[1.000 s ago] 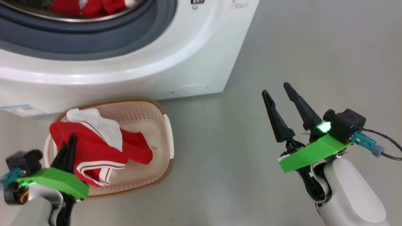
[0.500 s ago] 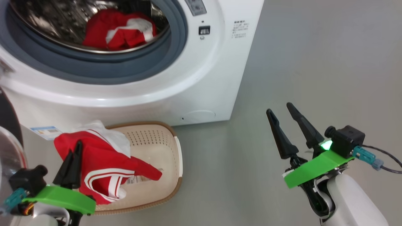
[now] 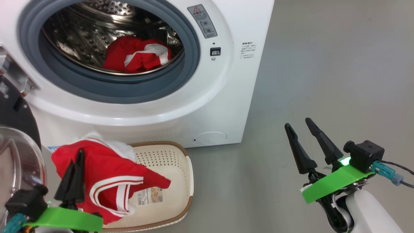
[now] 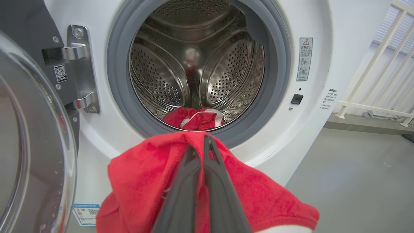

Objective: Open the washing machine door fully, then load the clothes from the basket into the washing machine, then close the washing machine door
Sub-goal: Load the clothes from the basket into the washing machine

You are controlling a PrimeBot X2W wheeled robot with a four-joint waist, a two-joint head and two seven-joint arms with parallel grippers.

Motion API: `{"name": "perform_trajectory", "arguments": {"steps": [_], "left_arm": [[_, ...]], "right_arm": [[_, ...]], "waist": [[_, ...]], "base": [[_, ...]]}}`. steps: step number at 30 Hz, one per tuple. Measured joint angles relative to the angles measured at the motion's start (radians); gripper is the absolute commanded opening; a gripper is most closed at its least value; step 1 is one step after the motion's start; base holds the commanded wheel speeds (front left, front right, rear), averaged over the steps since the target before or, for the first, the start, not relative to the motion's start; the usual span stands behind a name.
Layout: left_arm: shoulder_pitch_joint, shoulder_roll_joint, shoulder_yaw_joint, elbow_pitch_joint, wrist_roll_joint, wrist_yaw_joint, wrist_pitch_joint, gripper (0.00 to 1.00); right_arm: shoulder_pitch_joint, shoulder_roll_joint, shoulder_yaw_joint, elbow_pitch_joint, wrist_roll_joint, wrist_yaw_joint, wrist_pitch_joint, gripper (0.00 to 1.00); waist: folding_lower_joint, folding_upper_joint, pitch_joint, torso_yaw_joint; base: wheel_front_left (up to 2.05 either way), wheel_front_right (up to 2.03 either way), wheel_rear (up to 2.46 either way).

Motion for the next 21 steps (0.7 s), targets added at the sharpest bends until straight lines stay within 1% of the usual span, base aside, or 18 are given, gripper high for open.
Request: {"name": "perform_trajectory", "arguments": {"steps": [8, 21], "left_arm": [[0.031, -0.002, 0.005, -0.06, 0.008, 0.02, 0.0, 0.0], [0.036, -0.008, 0.004, -0.088, 0.008, 0.02, 0.0, 0.0]], "right_arm": [[0.006, -0.004, -0.01, -0.006, 0.0, 0.0, 0.0, 1.0], [0.006, -0.009, -0.012, -0.011, -0.005, 0.0, 0.0, 1.0]], "waist": [[0.0, 0.0, -0.009, 0.006], [0.0, 0.0, 0.003, 0.009]], "base": [[0.0, 0.0, 0.0], [0.0, 0.0, 0.0]]}}
